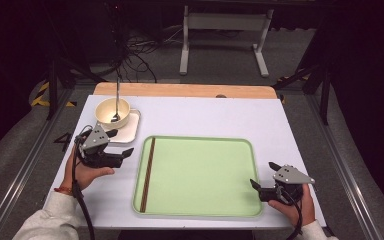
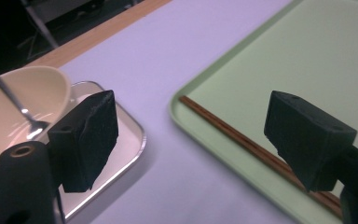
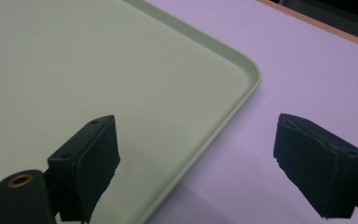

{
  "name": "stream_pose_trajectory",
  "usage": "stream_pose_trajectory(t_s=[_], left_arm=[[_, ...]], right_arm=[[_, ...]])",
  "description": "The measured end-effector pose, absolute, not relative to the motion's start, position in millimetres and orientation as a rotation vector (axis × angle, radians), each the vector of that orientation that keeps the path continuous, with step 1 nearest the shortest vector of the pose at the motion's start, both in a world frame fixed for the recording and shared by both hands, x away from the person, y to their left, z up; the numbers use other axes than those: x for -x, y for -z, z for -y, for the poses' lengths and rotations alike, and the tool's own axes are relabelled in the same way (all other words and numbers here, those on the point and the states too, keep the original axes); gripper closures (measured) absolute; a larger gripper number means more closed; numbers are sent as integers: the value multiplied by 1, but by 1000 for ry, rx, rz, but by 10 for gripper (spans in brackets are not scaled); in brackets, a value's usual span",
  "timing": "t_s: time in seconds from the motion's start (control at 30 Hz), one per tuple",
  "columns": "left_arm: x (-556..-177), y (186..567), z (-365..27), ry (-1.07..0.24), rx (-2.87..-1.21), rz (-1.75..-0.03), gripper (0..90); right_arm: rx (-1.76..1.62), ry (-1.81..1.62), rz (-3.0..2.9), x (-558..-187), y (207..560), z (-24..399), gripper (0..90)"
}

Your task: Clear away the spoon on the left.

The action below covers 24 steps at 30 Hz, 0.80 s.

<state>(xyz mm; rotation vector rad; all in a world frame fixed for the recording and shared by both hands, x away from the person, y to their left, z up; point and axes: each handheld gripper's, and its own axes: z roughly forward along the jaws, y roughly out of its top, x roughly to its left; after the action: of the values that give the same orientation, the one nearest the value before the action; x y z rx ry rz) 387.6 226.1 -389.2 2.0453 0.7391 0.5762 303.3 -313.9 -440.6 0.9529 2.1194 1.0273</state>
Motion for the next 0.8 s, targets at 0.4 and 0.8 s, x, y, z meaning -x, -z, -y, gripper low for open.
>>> stream_pose_trajectory(t_s=[0.4, 0.8], left_arm=[[-431, 381, -253, -627, -2097, -876, 272], [-500, 379, -262, -522, -2072, -1084, 430]], right_arm=[[-960, -1021, -2122, -303, 442, 314, 146], [-956, -1021, -2135, -304, 444, 314, 153]])
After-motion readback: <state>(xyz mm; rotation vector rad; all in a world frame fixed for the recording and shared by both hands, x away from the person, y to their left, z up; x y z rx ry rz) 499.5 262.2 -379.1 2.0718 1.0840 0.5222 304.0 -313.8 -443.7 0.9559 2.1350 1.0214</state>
